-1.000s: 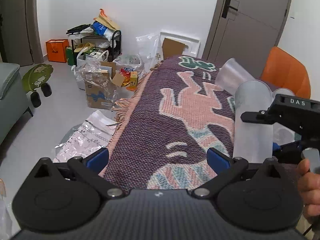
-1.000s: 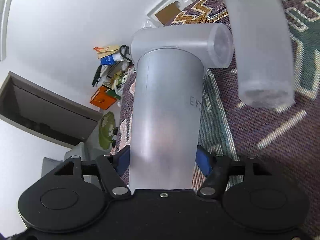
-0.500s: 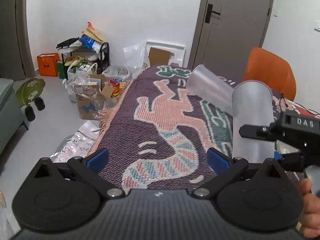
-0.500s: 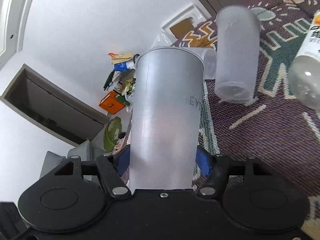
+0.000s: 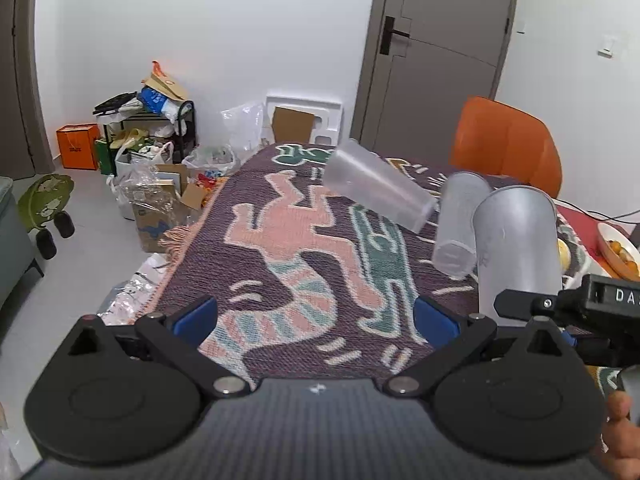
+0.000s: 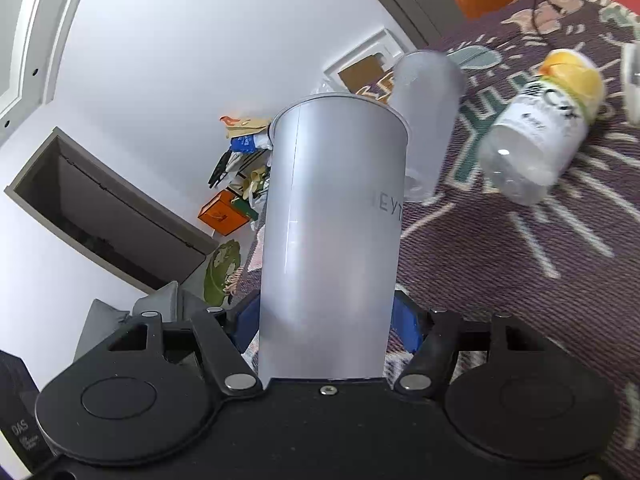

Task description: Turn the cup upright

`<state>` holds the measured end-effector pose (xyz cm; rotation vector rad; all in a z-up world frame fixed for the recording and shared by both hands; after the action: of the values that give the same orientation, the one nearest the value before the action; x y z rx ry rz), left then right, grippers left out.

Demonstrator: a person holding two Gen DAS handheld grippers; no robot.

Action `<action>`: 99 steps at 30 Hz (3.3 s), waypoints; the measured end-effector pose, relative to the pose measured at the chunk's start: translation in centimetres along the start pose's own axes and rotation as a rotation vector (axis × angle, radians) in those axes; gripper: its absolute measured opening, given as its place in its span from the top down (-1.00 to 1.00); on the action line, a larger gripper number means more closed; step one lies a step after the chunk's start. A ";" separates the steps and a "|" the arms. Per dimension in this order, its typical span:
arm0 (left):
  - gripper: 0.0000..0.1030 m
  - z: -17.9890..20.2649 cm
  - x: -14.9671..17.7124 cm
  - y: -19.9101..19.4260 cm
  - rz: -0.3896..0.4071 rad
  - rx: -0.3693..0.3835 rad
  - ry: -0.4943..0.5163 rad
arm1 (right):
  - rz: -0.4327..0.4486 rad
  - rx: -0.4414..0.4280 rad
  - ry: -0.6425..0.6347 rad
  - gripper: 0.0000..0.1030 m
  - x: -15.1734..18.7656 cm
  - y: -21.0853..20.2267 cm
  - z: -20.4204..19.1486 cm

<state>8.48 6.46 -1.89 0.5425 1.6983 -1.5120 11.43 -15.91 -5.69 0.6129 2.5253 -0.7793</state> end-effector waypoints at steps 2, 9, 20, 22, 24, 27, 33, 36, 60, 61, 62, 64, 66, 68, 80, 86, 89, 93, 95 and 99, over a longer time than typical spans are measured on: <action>-1.00 0.7 0.2 -0.2 -0.006 0.017 0.001 | 0.001 0.005 0.003 -0.26 0.2 -0.8 0.5; -1.00 3.1 0.7 -0.7 -0.023 0.076 0.009 | -0.036 0.017 -0.004 -0.26 1.4 -2.4 2.2; -1.00 6.3 2.4 -0.6 -0.050 0.123 0.040 | -0.154 0.027 -0.050 -0.27 4.2 -2.5 3.4; -0.99 6.9 2.6 -0.5 -0.059 0.126 0.060 | -0.166 0.030 -0.038 -0.34 4.5 -2.3 3.6; -0.99 7.4 2.8 -0.3 -0.072 0.147 0.073 | -0.156 0.050 -0.035 -0.40 4.5 -2.4 4.0; -0.97 8.0 3.0 0.2 -0.093 0.137 0.092 | -0.139 0.017 -0.011 -0.60 4.0 -2.9 4.1; -0.93 8.5 2.6 1.5 -0.141 0.181 0.039 | -0.067 0.044 -0.050 -0.70 2.8 -4.4 5.2; -0.87 9.2 2.3 2.0 -0.160 0.211 0.021 | -0.044 0.074 -0.062 -0.70 2.4 -5.2 5.9; -0.50 16.4 3.7 7.3 -0.380 0.369 0.040 | 0.107 0.221 0.009 -0.70 0.5 -9.8 11.8; -0.50 16.4 3.9 7.6 -0.402 0.375 0.032 | 0.108 0.222 0.015 -0.70 0.6 -9.8 12.0; -0.50 16.4 4.0 7.8 -0.412 0.378 0.022 | 0.107 0.223 0.018 -0.70 0.6 -9.8 12.1; -0.48 16.4 3.8 7.6 -0.404 0.379 0.015 | 0.106 0.226 0.022 -0.70 0.7 -9.8 12.3; -0.48 16.2 3.3 7.0 -0.370 0.386 0.014 | 0.107 0.224 0.027 -0.70 0.6 -9.8 12.4; -0.48 15.9 2.8 6.5 -0.354 0.388 0.005 | 0.109 0.223 0.028 -0.70 0.6 -9.8 12.3; -0.47 14.0 0.1 1.1 -0.163 0.359 0.026 | 0.137 0.150 -0.011 -0.70 0.2 -9.8 9.7; -0.46 13.5 -0.5 -1.8 -0.022 0.288 0.063 | 0.134 0.118 -0.012 -0.69 0.7 -9.7 8.8; -0.46 13.4 -0.5 -2.8 0.040 0.256 0.084 | 0.140 0.113 -0.031 -0.69 0.9 -9.9 8.1; -0.46 13.4 -0.5 -3.8 0.110 0.222 0.104 | 0.150 0.111 -0.041 -0.69 1.1 -10.4 7.7; -0.46 13.3 -0.3 -4.2 0.141 0.205 0.110 | 0.153 0.113 -0.038 -0.70 1.3 -10.6 7.7; -0.46 13.4 0.1 -4.8 0.210 0.176 0.117 | 0.158 0.110 -0.038 -0.70 1.7 -10.9 7.6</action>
<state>8.40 -7.41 1.22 0.8896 1.5477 -1.5080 6.32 -28.14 -7.69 0.8159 2.3777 -0.8672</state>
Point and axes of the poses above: each gripper's, at about its wrist camera, not at the fingertips, and y roughly the way its jaws point, z to its right, x to its underside, the point moved 5 cm from there along y, roughly the way its jaws point, and after that the axes turned 9 degrees about -x, right-handed, at the moved point
